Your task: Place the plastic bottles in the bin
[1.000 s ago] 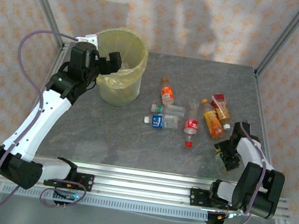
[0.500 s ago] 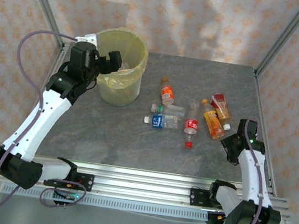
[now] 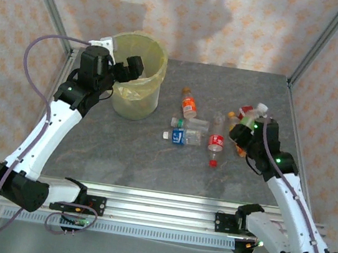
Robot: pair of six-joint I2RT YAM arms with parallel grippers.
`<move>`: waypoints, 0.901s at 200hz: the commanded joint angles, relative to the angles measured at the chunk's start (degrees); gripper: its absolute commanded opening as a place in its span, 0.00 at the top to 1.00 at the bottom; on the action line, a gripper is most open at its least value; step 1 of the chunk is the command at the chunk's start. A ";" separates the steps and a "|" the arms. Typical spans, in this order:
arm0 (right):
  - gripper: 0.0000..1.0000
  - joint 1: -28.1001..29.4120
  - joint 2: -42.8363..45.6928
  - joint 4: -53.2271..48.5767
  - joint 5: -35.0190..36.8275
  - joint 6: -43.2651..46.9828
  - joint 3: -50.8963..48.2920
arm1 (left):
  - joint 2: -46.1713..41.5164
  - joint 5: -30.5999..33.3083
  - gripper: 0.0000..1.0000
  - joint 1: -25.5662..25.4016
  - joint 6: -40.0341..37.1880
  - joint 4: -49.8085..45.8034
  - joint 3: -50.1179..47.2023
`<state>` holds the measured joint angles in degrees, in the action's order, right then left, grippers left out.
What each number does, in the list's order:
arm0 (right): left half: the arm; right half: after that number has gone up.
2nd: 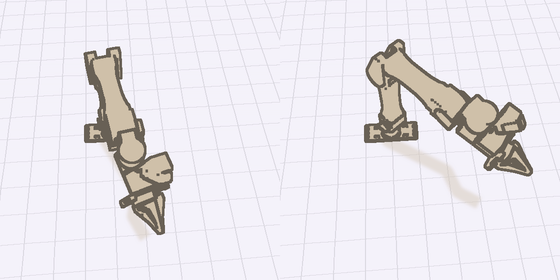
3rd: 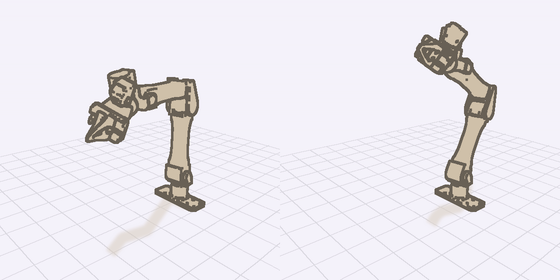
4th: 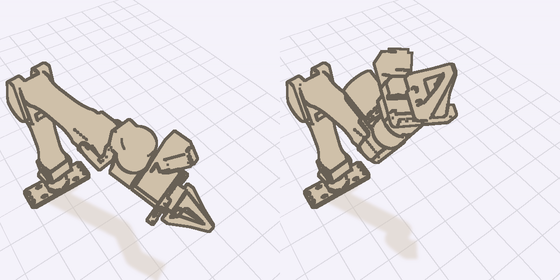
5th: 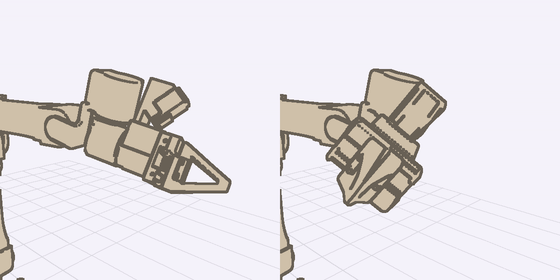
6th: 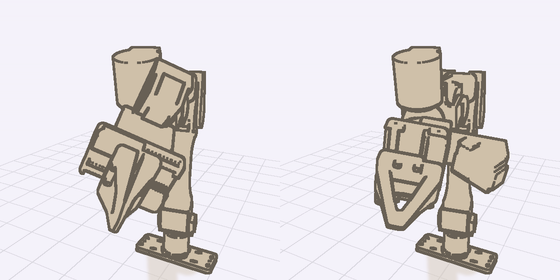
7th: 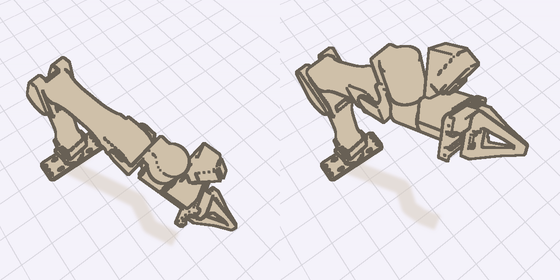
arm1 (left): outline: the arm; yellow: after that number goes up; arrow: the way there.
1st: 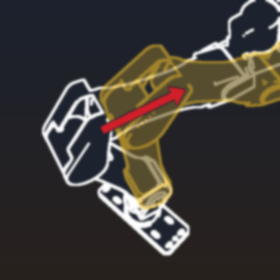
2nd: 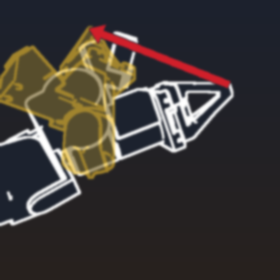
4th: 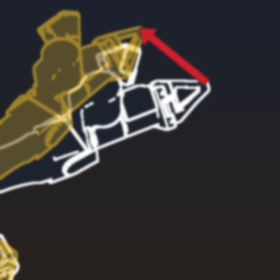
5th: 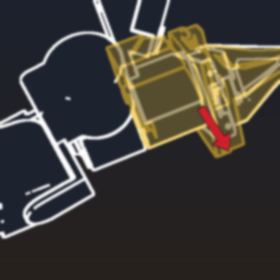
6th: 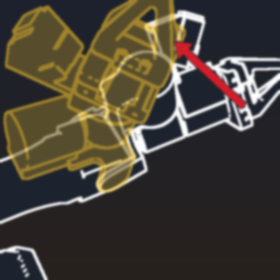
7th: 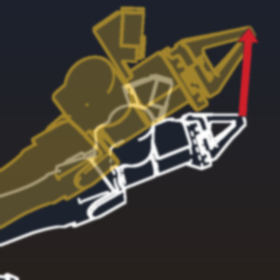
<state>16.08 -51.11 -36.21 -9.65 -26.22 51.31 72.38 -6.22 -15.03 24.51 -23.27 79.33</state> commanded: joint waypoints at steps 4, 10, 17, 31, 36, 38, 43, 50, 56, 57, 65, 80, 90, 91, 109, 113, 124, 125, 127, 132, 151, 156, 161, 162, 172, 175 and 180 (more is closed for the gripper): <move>0.57 6.70 -4.75 8.84 3.10 6.63 3.68 | 0.80 -5.19 0.00 -0.61 1.32 2.86 1.26; 0.57 8.41 -6.24 10.29 3.15 7.90 4.39 | 0.90 -6.05 0.00 -0.73 1.46 2.94 1.34; 0.57 10.25 -7.89 11.96 3.03 9.39 5.26 | 1.10 -7.13 0.00 -0.79 1.50 3.20 1.43; 0.56 13.10 -11.14 14.92 2.10 11.91 7.16 | 1.52 -9.46 0.00 -1.08 1.75 3.87 1.61; 0.55 13.86 -12.28 15.94 1.26 12.62 7.80 | 1.79 -10.34 0.00 -1.10 1.79 4.20 1.61; 0.55 14.15 -12.72 16.37 0.87 12.97 8.12 | 1.86 -10.80 0.00 -1.13 1.77 4.24 1.59; 0.55 14.64 -13.68 17.27 -0.17 13.62 8.82 | 2.06 -11.74 0.00 -1.23 1.77 4.56 1.70; 0.55 15.21 -15.08 18.63 -1.72 14.41 9.72 | 2.43 -13.16 0.00 -1.40 1.77 4.92 1.79; 0.55 15.62 -16.14 19.77 -3.43 14.92 10.45 | 2.78 -14.42 0.00 -1.60 1.70 5.25 1.94; 0.55 15.63 -16.26 19.99 -3.70 14.99 10.55 | 2.86 -14.69 0.00 -1.59 1.73 5.34 1.96; 0.54 16.06 -17.91 21.50 -6.05 15.63 11.44 | 3.49 -16.67 0.00 -1.82 1.51 5.82 2.26; 0.54 16.85 -20.11 23.76 -9.75 16.83 12.99 | 4.93 -20.25 0.00 -2.31 1.14 6.52 3.25; 0.54 17.43 -21.40 24.95 -11.70 17.55 13.99 | 6.06 -22.65 0.00 -2.61 0.94 6.57 4.24; 0.54 17.51 -21.53 25.08 -11.92 17.62 14.08 | 6.22 -22.85 0.00 -2.63 0.87 6.57 4.34; 0.53 18.41 -23.42 26.71 -14.90 18.35 15.49 | 8.37 -26.05 0.00 -3.48 0.45 6.22 6.93; 0.53 18.61 -23.77 26.92 -15.39 18.54 15.84 | 8.80 -26.60 0.00 -3.70 0.44 6.22 7.51; 0.53 19.27 -24.69 27.41 -16.14 19.00 16.63 | 9.93 -27.83 0.00 -4.51 0.32 6.20 9.17; 0.53 19.31 -24.76 27.46 -16.21 19.01 16.72 | 10.00 -27.90 0.00 -4.58 0.30 6.16 9.30; 0.53 19.46 -25.08 27.49 -16.36 19.08 16.94 | 10.20 -28.02 0.00 -4.75 0.23 6.14 9.58; 0.53 19.66 -25.34 27.49 -16.63 19.22 17.25 | 10.67 -28.14 0.00 -5.23 0.04 6.00 10.39; 0.53 20.43 -26.70 27.67 -17.95 19.36 18.66 | 12.56 -27.85 0.00 -7.03 -1.37 4.79 13.44; 0.53 20.61 -26.92 27.71 -18.14 19.36 18.94 | 13.11 -27.67 0.00 -7.39 -1.78 4.29 14.33; 0.53 20.79 -27.19 27.67 -18.29 19.44 19.22 | 13.65 -27.40 0.01 -7.67 -2.13 3.67 15.14; 0.53 20.81 -27.19 27.67 -18.34 19.44 19.29 | 13.75 -27.33 0.02 -7.71 -2.16 3.58 15.28; 0.53 21.16 -27.45 27.53 -18.52 19.53 19.74 | 14.96 -26.86 0.05 -7.91 -2.59 2.60 16.68; 0.52 21.25 -27.46 27.57 -18.49 19.58 19.83 | 15.28 -26.65 0.06 -7.92 -2.74 2.27 17.07; 0.52 21.40 -27.56 27.49 -18.61 19.70 19.95 | 15.84 -26.30 0.09 -7.92 -2.97 1.66 17.78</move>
<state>36.67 -78.32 -11.00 -26.02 -8.08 68.55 86.46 -31.64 -22.55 24.16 -19.33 92.92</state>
